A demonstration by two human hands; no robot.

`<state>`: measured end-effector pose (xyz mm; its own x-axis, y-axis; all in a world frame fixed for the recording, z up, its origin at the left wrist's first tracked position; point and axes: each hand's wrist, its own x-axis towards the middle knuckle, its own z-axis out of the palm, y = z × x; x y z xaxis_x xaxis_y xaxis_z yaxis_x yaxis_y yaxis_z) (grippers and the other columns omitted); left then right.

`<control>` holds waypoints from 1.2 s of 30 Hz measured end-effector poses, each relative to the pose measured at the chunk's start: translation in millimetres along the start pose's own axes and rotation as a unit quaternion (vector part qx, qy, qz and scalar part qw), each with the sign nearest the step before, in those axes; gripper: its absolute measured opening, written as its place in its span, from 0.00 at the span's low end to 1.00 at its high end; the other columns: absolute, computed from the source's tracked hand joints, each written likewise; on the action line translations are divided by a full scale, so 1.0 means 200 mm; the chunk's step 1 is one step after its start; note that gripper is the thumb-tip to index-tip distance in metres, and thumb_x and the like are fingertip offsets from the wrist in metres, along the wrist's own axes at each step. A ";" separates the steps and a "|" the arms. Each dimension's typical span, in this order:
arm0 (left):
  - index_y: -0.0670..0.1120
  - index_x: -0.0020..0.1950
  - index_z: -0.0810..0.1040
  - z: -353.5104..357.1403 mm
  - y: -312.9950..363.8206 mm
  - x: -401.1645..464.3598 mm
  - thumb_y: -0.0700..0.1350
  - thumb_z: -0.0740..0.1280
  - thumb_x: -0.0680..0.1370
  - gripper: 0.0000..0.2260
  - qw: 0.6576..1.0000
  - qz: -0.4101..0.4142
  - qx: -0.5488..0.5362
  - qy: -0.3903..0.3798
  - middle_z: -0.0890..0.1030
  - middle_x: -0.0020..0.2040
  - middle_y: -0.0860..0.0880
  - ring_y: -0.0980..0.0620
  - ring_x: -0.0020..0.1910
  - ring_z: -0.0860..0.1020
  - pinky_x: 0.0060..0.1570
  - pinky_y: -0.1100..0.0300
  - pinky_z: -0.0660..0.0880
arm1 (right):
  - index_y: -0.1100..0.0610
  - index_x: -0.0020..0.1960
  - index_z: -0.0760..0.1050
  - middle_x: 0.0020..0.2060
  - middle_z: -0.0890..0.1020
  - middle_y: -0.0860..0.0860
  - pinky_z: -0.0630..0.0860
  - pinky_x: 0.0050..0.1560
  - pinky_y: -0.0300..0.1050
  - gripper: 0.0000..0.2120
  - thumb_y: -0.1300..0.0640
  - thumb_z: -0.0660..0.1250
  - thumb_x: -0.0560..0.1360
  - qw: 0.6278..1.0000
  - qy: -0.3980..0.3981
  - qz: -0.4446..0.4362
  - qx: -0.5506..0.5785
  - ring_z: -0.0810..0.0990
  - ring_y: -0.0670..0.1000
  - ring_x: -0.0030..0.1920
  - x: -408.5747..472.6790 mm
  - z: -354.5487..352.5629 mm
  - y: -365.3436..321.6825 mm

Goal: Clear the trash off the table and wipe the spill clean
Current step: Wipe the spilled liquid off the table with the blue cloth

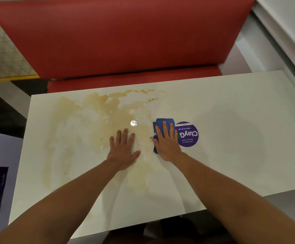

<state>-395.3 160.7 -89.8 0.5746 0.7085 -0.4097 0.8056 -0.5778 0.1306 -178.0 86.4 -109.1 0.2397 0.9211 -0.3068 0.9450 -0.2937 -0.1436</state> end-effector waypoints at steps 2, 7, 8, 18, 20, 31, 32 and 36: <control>0.51 0.83 0.41 0.00 0.00 0.00 0.67 0.49 0.81 0.37 1.000 0.000 0.000 -0.004 0.36 0.82 0.43 0.38 0.81 0.37 0.77 0.36 0.43 | 0.56 0.82 0.59 0.81 0.56 0.62 0.63 0.74 0.69 0.29 0.44 0.48 0.85 0.999 0.041 -0.007 -0.018 0.55 0.70 0.79 -0.12 0.05 0.00; 0.51 0.83 0.40 0.00 -0.01 0.00 0.67 0.49 0.82 0.36 1.000 0.010 -0.015 -0.006 0.35 0.82 0.43 0.38 0.80 0.35 0.77 0.36 0.41 | 0.53 0.83 0.54 0.83 0.52 0.57 0.56 0.77 0.62 0.28 0.45 0.47 0.85 0.998 0.031 -0.042 0.019 0.50 0.65 0.81 -0.77 0.22 0.00; 0.50 0.83 0.40 0.00 -0.01 -0.01 0.67 0.49 0.82 0.36 1.000 0.010 -0.013 -0.007 0.34 0.82 0.43 0.37 0.80 0.35 0.77 0.36 0.41 | 0.53 0.83 0.54 0.83 0.52 0.57 0.55 0.76 0.62 0.28 0.44 0.48 0.85 0.999 0.019 -0.048 0.013 0.49 0.64 0.82 -0.83 0.24 0.02; 0.50 0.82 0.37 0.02 0.00 0.00 0.67 0.46 0.81 0.37 1.000 0.001 -0.005 -0.016 0.32 0.81 0.43 0.37 0.80 0.33 0.76 0.35 0.39 | 0.53 0.80 0.64 0.80 0.61 0.58 0.65 0.74 0.67 0.29 0.42 0.49 0.83 0.999 0.035 0.005 -0.014 0.59 0.67 0.79 -0.15 0.05 0.03; 0.50 0.83 0.37 0.02 0.00 0.00 0.67 0.47 0.82 0.37 1.000 0.001 -0.009 -0.014 0.31 0.81 0.43 0.38 0.80 0.33 0.76 0.35 0.39 | 0.53 0.80 0.63 0.80 0.61 0.60 0.63 0.73 0.68 0.30 0.41 0.45 0.83 0.998 0.029 0.048 -0.012 0.60 0.69 0.78 -0.07 0.02 -0.01; 0.51 0.82 0.35 0.03 -0.03 0.00 0.70 0.32 0.72 0.42 1.000 0.014 -0.013 -0.015 0.30 0.80 0.43 0.37 0.79 0.32 0.75 0.34 0.37 | 0.52 0.82 0.58 0.83 0.52 0.57 0.53 0.74 0.63 0.28 0.44 0.52 0.84 0.999 0.012 -0.040 -0.007 0.48 0.65 0.81 -0.96 0.28 -0.09; 0.51 0.82 0.35 0.03 -0.03 0.00 0.70 0.32 0.73 0.42 1.000 0.013 -0.013 -0.019 0.30 0.80 0.43 0.37 0.79 0.31 0.75 0.33 0.37 | 0.52 0.82 0.59 0.83 0.53 0.57 0.53 0.74 0.63 0.28 0.43 0.52 0.84 0.998 0.003 -0.055 -0.013 0.48 0.65 0.81 -0.95 0.28 -0.07; 0.50 0.82 0.35 0.02 -0.02 0.00 0.68 0.43 0.80 0.37 1.000 0.014 -0.015 -0.022 0.30 0.80 0.43 0.37 0.79 0.31 0.75 0.33 0.37 | 0.50 0.82 0.57 0.82 0.55 0.57 0.61 0.75 0.64 0.29 0.42 0.53 0.83 1.000 -0.020 -0.024 0.003 0.54 0.66 0.80 -0.65 0.21 -0.04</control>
<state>-398.8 160.8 -94.4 0.5899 0.6737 -0.4450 0.7941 -0.5840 0.1684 -226.7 -40.8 -107.8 0.1858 0.9230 -0.3369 0.9538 -0.2518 -0.1638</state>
